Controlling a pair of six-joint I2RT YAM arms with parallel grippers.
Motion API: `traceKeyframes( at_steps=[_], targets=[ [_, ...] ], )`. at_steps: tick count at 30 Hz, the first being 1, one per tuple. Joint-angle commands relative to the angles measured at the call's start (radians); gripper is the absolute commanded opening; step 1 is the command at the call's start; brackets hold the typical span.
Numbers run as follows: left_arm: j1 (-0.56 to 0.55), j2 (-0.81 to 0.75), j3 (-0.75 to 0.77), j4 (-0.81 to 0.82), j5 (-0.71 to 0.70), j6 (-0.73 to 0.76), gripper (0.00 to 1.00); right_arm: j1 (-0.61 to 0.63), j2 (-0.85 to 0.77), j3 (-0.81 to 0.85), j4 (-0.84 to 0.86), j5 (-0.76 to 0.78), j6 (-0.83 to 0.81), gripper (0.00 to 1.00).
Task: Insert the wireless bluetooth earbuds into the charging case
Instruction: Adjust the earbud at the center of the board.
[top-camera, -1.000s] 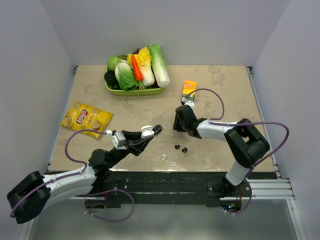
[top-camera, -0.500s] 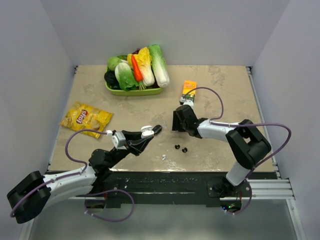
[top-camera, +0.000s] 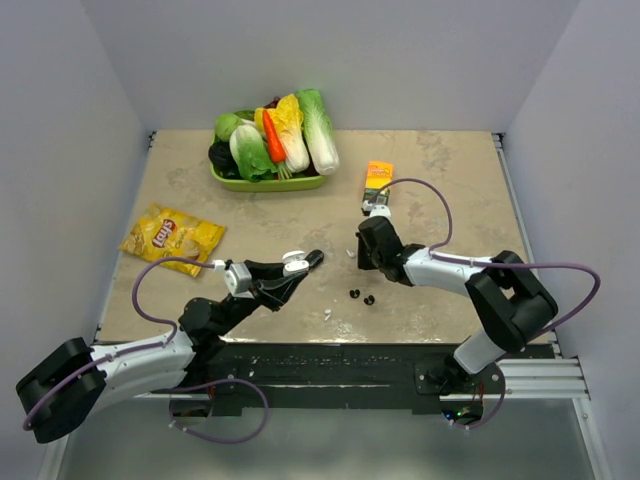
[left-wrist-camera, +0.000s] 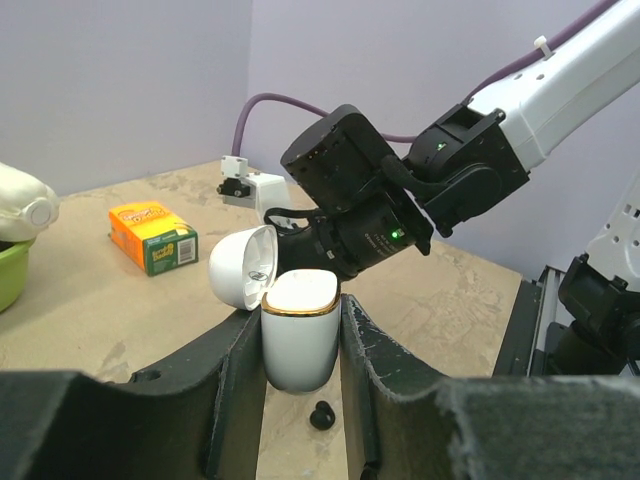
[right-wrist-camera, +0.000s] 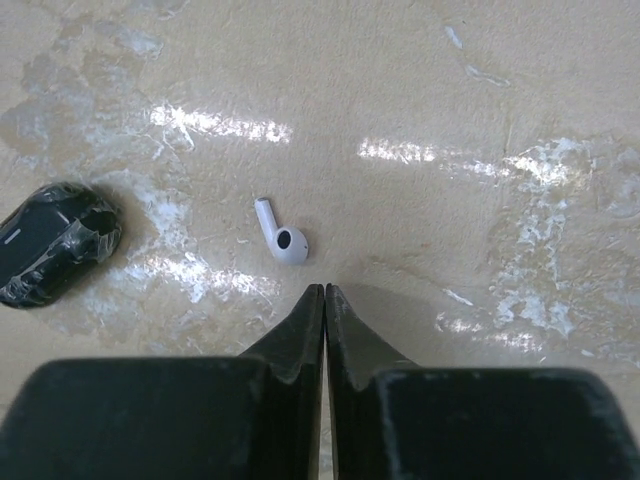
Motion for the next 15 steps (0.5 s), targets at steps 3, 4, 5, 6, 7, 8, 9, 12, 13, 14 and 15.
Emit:
traceKeyframes(
  at_steps=[3, 4, 5, 6, 7, 8, 9, 12, 13, 14, 15],
  targets=[
    [-0.006, 0.008, -0.088, 0.110, 0.004, -0.021, 0.00, 0.007, 0.036, 0.015, 0.078, -0.053, -0.015, 0.00],
    [-0.006, 0.006, -0.086, 0.110, 0.003, -0.021, 0.00, 0.007, 0.056, 0.019, 0.079, -0.058, -0.015, 0.00],
    [-0.006, 0.006, -0.088, 0.109, 0.004, -0.021, 0.00, 0.008, 0.064, 0.029, 0.081, -0.063, -0.013, 0.00],
    [-0.008, 0.005, -0.088, 0.107, 0.007, -0.023, 0.00, 0.008, 0.073, 0.033, 0.079, -0.070, -0.012, 0.00],
    [-0.006, 0.003, -0.088, 0.106, 0.006, -0.023, 0.00, 0.008, 0.086, 0.038, 0.075, -0.070, -0.012, 0.00],
    [-0.006, 0.003, -0.089, 0.102, 0.006, -0.023, 0.00, 0.007, 0.090, 0.046, 0.072, -0.070, -0.012, 0.00],
    [-0.006, 0.002, -0.089, 0.101, 0.004, -0.023, 0.00, 0.008, 0.093, 0.047, 0.067, -0.067, -0.012, 0.00],
    [-0.006, 0.002, -0.091, 0.101, 0.003, -0.021, 0.00, 0.007, 0.107, 0.055, 0.059, -0.050, -0.009, 0.00],
    [-0.006, 0.003, -0.089, 0.102, 0.003, -0.021, 0.00, 0.005, 0.109, 0.058, 0.056, -0.038, -0.010, 0.00],
    [-0.008, 0.005, -0.091, 0.104, 0.003, -0.021, 0.00, 0.005, 0.119, 0.067, 0.053, -0.033, -0.010, 0.00],
    [-0.006, 0.006, -0.091, 0.105, 0.004, -0.019, 0.00, 0.007, 0.127, 0.073, 0.044, -0.029, -0.013, 0.00]
  ],
)
